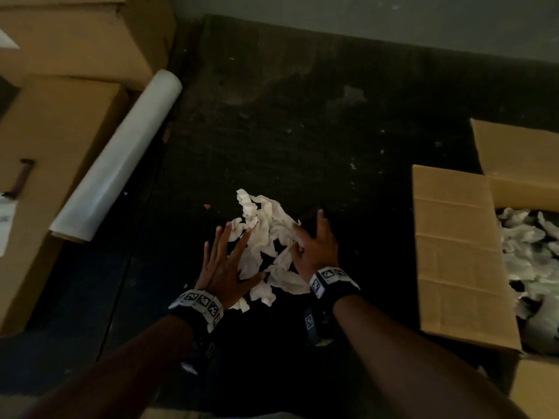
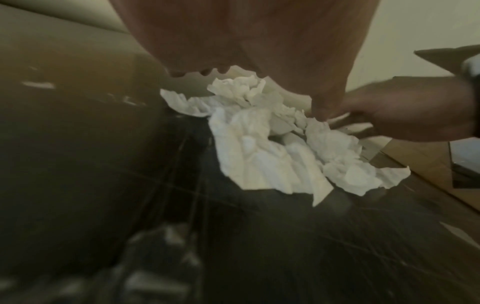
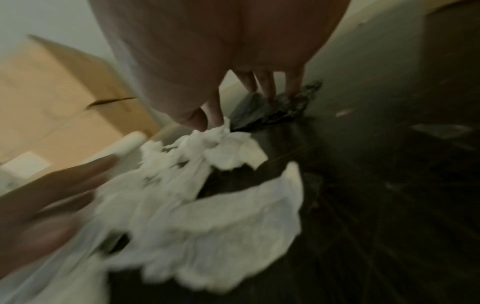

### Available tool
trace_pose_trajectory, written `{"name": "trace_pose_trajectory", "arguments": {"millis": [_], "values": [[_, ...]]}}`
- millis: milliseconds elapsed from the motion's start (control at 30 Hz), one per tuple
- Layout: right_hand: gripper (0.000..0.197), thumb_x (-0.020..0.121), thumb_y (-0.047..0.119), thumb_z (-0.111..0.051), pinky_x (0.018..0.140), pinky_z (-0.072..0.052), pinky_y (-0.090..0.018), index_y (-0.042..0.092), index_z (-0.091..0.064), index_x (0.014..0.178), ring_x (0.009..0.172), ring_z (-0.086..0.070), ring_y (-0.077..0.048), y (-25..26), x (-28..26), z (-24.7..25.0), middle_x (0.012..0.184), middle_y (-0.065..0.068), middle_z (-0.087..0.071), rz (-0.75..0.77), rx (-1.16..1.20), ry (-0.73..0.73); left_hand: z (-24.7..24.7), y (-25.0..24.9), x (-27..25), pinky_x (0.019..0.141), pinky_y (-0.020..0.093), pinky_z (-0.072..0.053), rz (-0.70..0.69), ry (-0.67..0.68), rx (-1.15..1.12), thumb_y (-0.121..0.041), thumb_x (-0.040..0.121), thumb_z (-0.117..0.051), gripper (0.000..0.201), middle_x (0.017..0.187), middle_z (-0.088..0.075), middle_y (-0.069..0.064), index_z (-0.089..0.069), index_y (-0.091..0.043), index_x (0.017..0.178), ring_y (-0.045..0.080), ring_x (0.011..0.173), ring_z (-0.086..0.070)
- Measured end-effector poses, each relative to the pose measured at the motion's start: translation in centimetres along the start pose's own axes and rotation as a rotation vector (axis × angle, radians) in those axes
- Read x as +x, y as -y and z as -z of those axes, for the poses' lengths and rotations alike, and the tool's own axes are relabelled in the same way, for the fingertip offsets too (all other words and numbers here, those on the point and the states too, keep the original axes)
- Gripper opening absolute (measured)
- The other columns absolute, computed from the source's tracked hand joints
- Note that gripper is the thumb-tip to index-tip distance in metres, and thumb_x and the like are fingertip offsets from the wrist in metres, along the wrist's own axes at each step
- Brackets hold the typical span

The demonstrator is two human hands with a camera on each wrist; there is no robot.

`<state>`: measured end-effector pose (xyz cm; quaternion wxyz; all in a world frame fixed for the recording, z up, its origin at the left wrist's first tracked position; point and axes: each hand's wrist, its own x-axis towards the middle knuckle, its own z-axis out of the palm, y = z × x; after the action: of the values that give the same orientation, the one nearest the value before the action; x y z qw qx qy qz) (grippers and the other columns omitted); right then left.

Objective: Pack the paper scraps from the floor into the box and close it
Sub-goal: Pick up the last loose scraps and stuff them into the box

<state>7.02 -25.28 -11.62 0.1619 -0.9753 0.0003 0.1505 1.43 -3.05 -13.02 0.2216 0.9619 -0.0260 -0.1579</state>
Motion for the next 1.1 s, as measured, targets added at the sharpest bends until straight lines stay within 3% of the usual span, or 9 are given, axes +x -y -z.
{"name": "trace_pose_trajectory", "arguments": {"millis": [133,300,433,600,733,867,933,1000,1100], "values": [[0.060,0.096,0.038,-0.054,0.121,-0.021,-0.045,0.023,-0.040,0.151,0.151,-0.015,-0.029,-1.5,1.6,-0.3,0.166,-0.009,-0.017,-0.077,0.056,0.004,0.1,0.8,-0.7,0.125,0.054,-0.001,-0.009,-0.006,-0.066,-0.075,0.082,-0.061,0.107,0.169,0.021,-0.003,0.006,-0.045,0.160,0.024,0.155,0.019],[0.063,0.096,0.030,-0.055,0.120,-0.025,-0.045,0.008,-0.038,0.152,0.150,-0.021,-0.026,-2.2,1.8,0.3,0.164,-0.007,-0.024,-0.105,0.115,-0.076,0.0,1.3,-0.8,0.125,0.053,-0.001,-0.007,0.019,-0.070,-0.075,0.082,-0.060,0.107,0.169,0.017,-0.002,0.005,-0.043,0.160,0.024,0.157,0.013],[0.058,0.094,0.031,-0.057,0.117,-0.031,-0.050,0.011,-0.045,0.148,0.148,-0.028,-0.026,-0.6,0.0,1.3,0.160,-0.007,-0.034,0.182,0.076,-0.252,0.3,1.5,-0.7,0.124,0.050,-0.003,-0.007,-0.043,-0.099,-0.071,0.084,-0.061,0.103,0.171,0.009,0.002,-0.003,-0.037,0.162,0.025,0.157,0.006],[0.048,0.094,0.037,-0.050,0.116,-0.029,-0.050,0.019,-0.055,0.139,0.147,-0.027,-0.020,2.7,-3.0,0.5,0.159,0.002,-0.034,0.520,0.017,-0.038,1.3,1.9,-0.9,0.125,0.052,-0.012,-0.017,-0.129,-0.136,-0.059,0.087,-0.067,0.095,0.171,-0.004,0.004,-0.015,-0.032,0.162,0.022,0.157,-0.005],[0.032,0.084,0.039,-0.063,0.109,-0.038,-0.053,0.020,-0.064,0.109,0.144,-0.031,-0.023,2.7,-4.2,-0.8,0.157,-0.001,-0.033,0.543,0.082,0.005,2.2,1.9,-1.8,0.125,0.056,-0.017,-0.055,-0.159,-0.156,-0.054,0.085,-0.070,0.096,0.170,-0.008,0.004,-0.017,-0.032,0.161,0.023,0.157,-0.007],[0.079,0.070,0.065,-0.067,0.117,-0.024,-0.054,0.030,-0.045,0.137,0.149,-0.015,-0.027,1.4,-4.3,0.5,0.163,-0.002,-0.010,0.432,0.053,0.040,2.3,1.7,-2.7,0.121,0.067,-0.005,-0.125,-0.013,-0.032,-0.079,0.069,-0.070,0.124,0.170,0.013,-0.003,0.004,-0.040,0.161,0.026,0.157,0.014],[0.116,0.061,0.079,-0.067,0.118,-0.005,-0.063,0.040,-0.011,0.156,0.152,0.012,-0.031,0.9,-3.4,1.1,0.165,0.000,0.019,0.396,-0.049,0.153,2.2,1.6,-2.7,0.116,0.068,0.008,-0.149,0.108,0.079,-0.093,0.057,-0.064,0.139,0.165,0.032,-0.004,0.018,-0.046,0.157,0.031,0.152,0.029],[0.137,0.051,0.086,-0.070,0.112,0.005,-0.070,0.052,0.018,0.151,0.147,0.030,-0.034,0.9,-2.3,1.5,0.157,0.004,0.041,0.384,-0.137,0.248,2.0,1.6,-2.5,0.111,0.069,0.013,-0.132,0.190,0.148,-0.100,0.048,-0.062,0.149,0.160,0.043,-0.003,0.028,-0.046,0.154,0.034,0.148,0.037],[0.150,0.041,0.084,-0.078,0.107,0.005,-0.078,0.058,0.027,0.144,0.143,0.035,-0.039,2.0,-0.6,2.0,0.151,0.005,0.050,0.425,-0.199,0.315,1.6,1.8,-2.0,0.114,0.068,0.015,-0.021,0.237,0.126,-0.102,0.044,-0.060,0.155,0.156,0.048,-0.001,0.037,-0.043,0.149,0.033,0.146,0.041]]}}
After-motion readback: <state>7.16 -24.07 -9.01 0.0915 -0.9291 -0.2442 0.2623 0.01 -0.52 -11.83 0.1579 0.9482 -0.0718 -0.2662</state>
